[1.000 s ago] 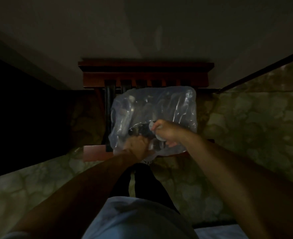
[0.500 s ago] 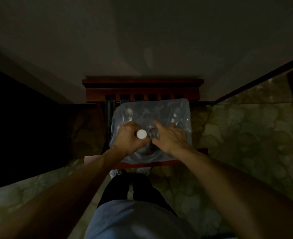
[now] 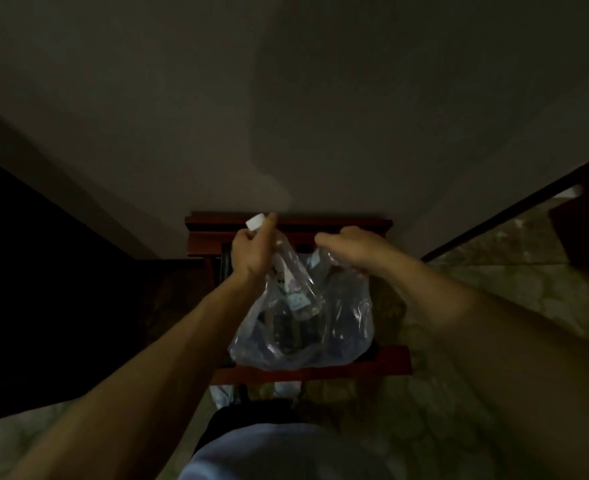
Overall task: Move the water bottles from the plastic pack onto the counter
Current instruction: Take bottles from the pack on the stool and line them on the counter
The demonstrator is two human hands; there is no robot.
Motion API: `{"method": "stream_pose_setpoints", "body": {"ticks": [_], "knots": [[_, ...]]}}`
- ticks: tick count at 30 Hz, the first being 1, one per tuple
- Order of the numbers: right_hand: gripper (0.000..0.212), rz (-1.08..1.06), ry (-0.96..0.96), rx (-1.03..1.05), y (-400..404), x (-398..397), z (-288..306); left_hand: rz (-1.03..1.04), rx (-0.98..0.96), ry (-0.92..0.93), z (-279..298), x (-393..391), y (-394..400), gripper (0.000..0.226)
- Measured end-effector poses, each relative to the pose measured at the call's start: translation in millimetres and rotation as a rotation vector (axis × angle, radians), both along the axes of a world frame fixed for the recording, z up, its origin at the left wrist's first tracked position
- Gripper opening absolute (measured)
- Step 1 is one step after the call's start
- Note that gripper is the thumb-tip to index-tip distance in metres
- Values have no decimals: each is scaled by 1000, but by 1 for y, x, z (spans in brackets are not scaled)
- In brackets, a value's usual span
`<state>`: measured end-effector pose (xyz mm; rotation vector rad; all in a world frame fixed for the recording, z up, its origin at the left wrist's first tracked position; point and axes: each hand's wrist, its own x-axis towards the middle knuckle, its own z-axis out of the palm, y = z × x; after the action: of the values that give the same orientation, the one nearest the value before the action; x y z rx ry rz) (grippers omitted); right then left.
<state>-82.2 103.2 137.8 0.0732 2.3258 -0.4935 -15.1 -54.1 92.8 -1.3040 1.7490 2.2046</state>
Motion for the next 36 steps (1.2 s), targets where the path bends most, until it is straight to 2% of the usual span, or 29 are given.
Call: {"method": "stream_pose_setpoints", "body": {"ticks": [3, 8, 11, 13, 16, 19, 23, 27, 31, 36], "knots": [[52, -226, -29, -227, -3, -13, 21, 52, 167, 2, 21, -10, -14, 54], [32, -423, -91, -614, -18, -11, 42, 20, 739, 144, 67, -16, -43, 87], [37, -558, -190, -838, -32, 4, 46, 41, 883, 191, 88, -17, -57, 94], [41, -627, -280, -973, -48, 14, 52, 122, 817, 214, 98, -22, -63, 89], [41, -763, -315, -1081, -78, 26, 64, 233, 536, 186, 106, -29, -68, 74], [42, -882, -270, -1106, -105, 37, 70, 320, 416, 144, 108, -28, -75, 66], [43, -970, -185, -1131, -137, 57, 66, 290, 314, 138, 114, -16, -91, 53], [43, -984, -78, -1144, -176, 73, 73, 265, -5, 135, 117, 21, -102, 40], [39, -978, 14, -1135, -215, 91, 85, 74, 4, 365, 111, 61, -125, 28], [43, -1010, 18, -1280, -263, 110, 114, 2, -55, 493, 141, 73, -177, 26]]}}
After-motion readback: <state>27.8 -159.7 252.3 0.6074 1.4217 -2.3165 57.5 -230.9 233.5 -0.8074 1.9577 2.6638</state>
